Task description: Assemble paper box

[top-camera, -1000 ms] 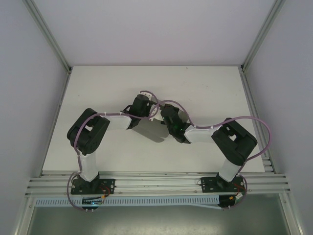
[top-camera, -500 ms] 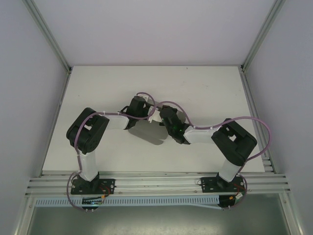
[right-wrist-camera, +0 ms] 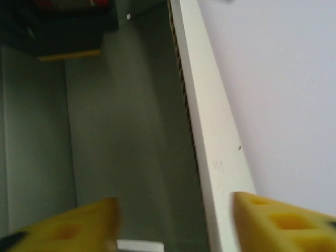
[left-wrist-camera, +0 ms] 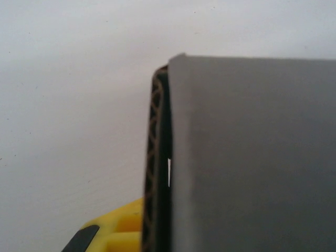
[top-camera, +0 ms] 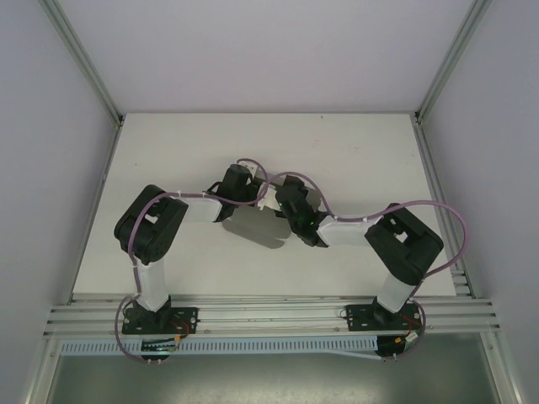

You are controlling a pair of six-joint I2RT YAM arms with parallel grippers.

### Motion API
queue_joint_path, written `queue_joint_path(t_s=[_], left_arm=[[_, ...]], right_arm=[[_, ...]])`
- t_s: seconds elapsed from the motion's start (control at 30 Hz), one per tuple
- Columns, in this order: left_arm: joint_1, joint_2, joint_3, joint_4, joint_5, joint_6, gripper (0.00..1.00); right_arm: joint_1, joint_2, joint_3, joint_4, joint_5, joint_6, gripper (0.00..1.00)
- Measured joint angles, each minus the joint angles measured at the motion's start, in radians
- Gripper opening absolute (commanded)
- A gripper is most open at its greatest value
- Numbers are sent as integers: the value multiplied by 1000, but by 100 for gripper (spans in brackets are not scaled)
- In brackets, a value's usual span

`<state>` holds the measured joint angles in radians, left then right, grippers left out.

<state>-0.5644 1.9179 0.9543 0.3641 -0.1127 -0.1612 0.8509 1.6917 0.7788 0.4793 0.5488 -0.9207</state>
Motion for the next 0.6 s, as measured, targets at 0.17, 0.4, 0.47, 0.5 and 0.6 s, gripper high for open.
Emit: queue_joint_path(t_s=[0.17, 0.4, 0.47, 0.5, 0.6], left_arm=[[2, -6, -19, 16, 3, -2, 0], [2, -39, -31, -6, 35, -61, 0], [3, -60, -31, -24, 61, -97, 0], [3, -72, -31, -32, 75, -112, 0], [4, -109, -31, -37, 121, -147, 0]], right_arm=[[-27, -100, -60, -34, 11, 109, 99], [-163, -378, -128, -149, -161, 460, 99], [-227, -447, -158, -168, -270, 574, 99], [-249, -473, -175, -177, -315, 621, 96], [-272, -512, -216, -204, -418, 717, 79]])
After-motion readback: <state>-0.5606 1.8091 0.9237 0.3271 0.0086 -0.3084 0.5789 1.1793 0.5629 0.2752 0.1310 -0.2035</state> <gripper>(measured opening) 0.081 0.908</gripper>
